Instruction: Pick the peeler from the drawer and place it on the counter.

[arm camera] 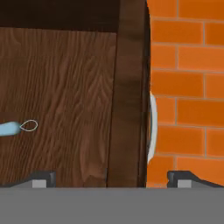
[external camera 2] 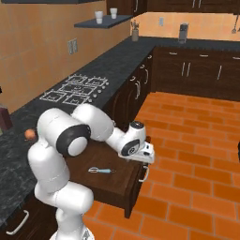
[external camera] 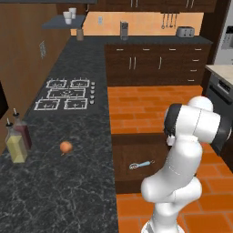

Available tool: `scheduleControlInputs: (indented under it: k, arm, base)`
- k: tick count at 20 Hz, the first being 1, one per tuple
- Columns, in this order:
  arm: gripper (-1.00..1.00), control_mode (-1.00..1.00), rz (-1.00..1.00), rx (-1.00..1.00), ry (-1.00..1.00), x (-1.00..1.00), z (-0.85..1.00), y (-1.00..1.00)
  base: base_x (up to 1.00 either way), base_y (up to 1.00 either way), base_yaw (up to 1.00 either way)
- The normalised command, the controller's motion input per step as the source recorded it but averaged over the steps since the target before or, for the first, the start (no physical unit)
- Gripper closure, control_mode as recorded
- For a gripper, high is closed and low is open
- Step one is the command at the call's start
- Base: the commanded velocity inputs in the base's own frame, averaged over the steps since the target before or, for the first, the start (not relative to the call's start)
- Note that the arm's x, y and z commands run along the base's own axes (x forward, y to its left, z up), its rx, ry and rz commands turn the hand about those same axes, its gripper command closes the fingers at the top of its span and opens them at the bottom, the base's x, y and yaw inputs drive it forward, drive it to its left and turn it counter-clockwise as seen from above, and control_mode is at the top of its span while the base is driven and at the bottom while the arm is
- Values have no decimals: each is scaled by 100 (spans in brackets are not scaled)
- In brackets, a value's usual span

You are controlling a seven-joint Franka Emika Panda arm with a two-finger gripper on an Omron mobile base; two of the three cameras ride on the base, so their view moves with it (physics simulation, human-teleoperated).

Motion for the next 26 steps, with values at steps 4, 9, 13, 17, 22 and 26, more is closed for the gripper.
scheduleControlInputs:
  k: [4,9,13,17,22,26]
  arm:
    - [-100,-100,-9,0,-8,13,79,100]
    - [-100,-100,-10,-1,8,5,15,100]
    - [-100,-100,-20,-1,18,26,-19,99]
    - [-100,-100,-61,6,15,13,-40,81]
    - [-100,-100,-44,13,27,30,-33,-8]
    - [-100,-100,-19,8,8,6,-50,-39]
  base:
    - [0,0,0]
    - [0,0,0]
    - [0,0,0]
    - [0,0,0]
    - [0,0,0]
    - [0,0,0]
